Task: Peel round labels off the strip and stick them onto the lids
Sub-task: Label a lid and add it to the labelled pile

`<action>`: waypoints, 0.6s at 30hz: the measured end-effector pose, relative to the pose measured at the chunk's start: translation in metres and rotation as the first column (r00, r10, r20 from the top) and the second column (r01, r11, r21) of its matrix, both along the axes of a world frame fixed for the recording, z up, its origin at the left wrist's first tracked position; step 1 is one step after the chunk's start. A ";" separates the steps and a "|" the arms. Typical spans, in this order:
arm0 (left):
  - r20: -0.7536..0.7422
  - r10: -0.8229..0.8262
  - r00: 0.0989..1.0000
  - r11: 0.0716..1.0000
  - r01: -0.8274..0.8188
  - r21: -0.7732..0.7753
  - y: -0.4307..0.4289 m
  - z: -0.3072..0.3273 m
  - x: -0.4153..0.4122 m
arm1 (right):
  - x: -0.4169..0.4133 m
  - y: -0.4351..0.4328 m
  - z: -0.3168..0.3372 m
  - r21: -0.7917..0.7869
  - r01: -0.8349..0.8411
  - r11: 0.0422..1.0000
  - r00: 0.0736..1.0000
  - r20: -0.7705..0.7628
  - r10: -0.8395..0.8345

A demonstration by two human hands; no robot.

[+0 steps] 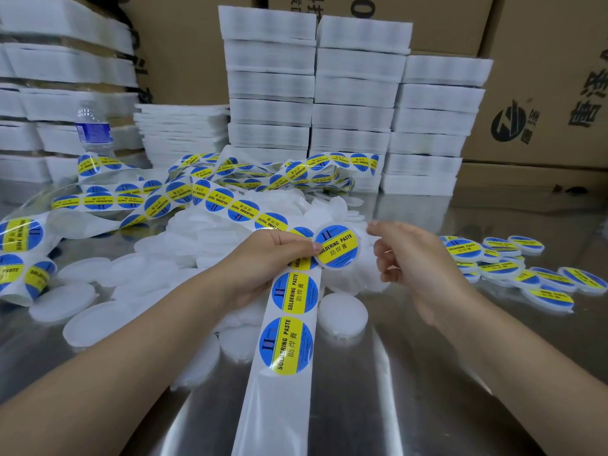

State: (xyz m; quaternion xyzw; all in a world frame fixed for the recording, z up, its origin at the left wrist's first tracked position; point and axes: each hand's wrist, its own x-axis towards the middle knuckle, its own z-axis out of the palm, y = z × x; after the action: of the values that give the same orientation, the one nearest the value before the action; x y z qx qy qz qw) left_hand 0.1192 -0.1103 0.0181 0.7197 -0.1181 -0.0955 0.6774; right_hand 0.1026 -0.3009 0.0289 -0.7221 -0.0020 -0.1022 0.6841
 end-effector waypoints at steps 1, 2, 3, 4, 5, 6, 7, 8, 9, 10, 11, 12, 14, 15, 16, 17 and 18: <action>-0.003 -0.001 1.000 1.000 0.001 -0.002 0.000 0.000 0.000 | -0.001 0.002 0.000 -0.056 -0.012 0.998 1.000 0.013 0.013; -0.001 -0.006 1.000 1.000 0.006 -0.004 0.000 -0.001 0.001 | -0.002 0.005 -0.002 -0.137 -0.023 0.990 0.999 0.033 0.028; 0.004 -0.014 1.000 1.000 0.014 -0.007 0.000 -0.001 0.001 | -0.003 0.008 -0.004 -0.227 -0.036 0.973 0.997 0.059 0.050; 0.013 -0.027 1.000 1.000 0.028 -0.012 0.001 -0.001 0.000 | -0.004 0.011 -0.006 -0.299 -0.056 0.952 0.993 0.085 0.085; 0.017 -0.042 0.999 0.999 0.042 -0.016 0.001 -0.002 0.000 | -0.006 0.013 -0.009 -0.342 -0.086 0.936 0.986 0.107 0.130; 0.021 -0.063 0.998 0.998 0.063 -0.014 0.001 -0.002 0.000 | -0.008 0.015 -0.011 -0.361 -0.121 0.925 0.975 0.131 0.178; 0.022 -0.085 0.996 0.996 0.085 -0.008 0.001 -0.002 -0.001 | -0.009 0.015 -0.014 -0.374 -0.144 0.916 0.962 0.164 0.218; 0.025 -0.107 0.994 0.994 0.107 0.000 0.001 -0.002 -0.002 | -0.009 0.015 -0.016 -0.393 -0.145 0.908 0.950 0.202 0.239; 0.027 -0.124 0.992 0.992 0.124 0.009 0.001 -0.002 -0.002 | -0.009 0.015 -0.017 -0.413 -0.132 0.901 0.941 0.233 0.245; 0.034 -0.140 0.990 0.990 0.139 0.022 0.001 -0.002 -0.003 | -0.010 0.014 -0.017 -0.421 -0.119 0.899 0.936 0.256 0.243; 0.039 -0.153 0.987 0.988 0.152 0.036 0.001 -0.002 -0.003 | -0.009 0.014 -0.017 -0.420 -0.109 0.901 0.933 0.269 0.239; 0.042 -0.165 0.985 0.985 0.163 0.048 0.001 -0.002 -0.003 | -0.009 0.014 -0.017 -0.411 -0.104 0.906 0.932 0.278 0.233; 0.038 -0.172 0.984 0.984 0.169 0.062 0.001 -0.003 -0.002 | -0.009 0.014 -0.016 -0.389 -0.101 0.916 0.933 0.283 0.223; 0.034 -0.167 0.985 0.984 0.165 0.069 0.001 -0.003 -0.001 | -0.009 0.014 -0.016 -0.379 -0.099 0.920 0.934 0.283 0.217; 0.032 -0.166 0.986 0.984 0.163 0.075 0.001 -0.004 0.000 | -0.008 0.015 -0.016 -0.370 -0.095 0.924 0.936 0.283 0.210; 0.030 -0.170 0.985 0.983 0.168 0.078 0.001 -0.004 0.000 | -0.008 0.015 -0.016 -0.367 -0.088 0.926 0.938 0.281 0.201; 0.030 -0.178 0.984 0.981 0.176 0.078 0.002 -0.005 0.001 | -0.008 0.015 -0.017 -0.374 -0.077 0.924 0.941 0.278 0.191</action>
State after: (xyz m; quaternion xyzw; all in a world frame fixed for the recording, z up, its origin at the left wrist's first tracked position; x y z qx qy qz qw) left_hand 0.1199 -0.1086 0.0136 0.7330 -0.1904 -0.1465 0.6363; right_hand 0.0950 -0.2859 0.0119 -0.8077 -0.1777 -0.1642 0.5377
